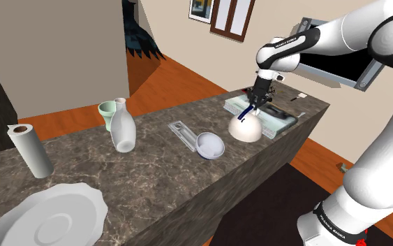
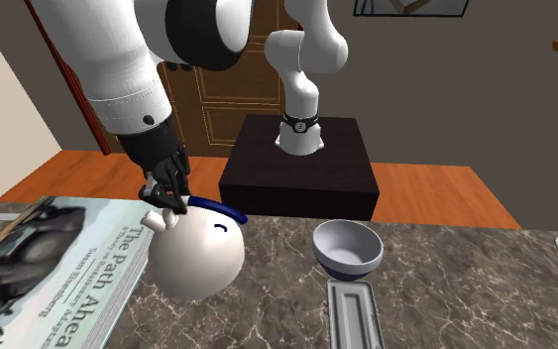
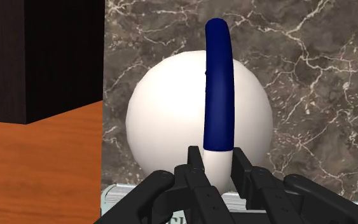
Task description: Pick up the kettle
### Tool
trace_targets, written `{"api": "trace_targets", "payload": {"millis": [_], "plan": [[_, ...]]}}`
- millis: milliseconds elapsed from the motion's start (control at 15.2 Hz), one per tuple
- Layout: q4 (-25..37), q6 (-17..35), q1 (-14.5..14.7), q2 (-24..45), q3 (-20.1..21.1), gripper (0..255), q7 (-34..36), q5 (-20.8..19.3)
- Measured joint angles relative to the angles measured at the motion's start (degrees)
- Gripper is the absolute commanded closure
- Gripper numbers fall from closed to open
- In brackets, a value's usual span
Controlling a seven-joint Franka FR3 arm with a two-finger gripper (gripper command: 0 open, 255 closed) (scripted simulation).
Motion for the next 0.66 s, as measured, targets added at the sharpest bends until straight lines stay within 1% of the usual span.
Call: {"api": "trace_targets", "payload": {"millis": [660], "plan": [[3.83,-6.72,-0.01,-2.96,-0.17,255,0.7,-0.67]]}}
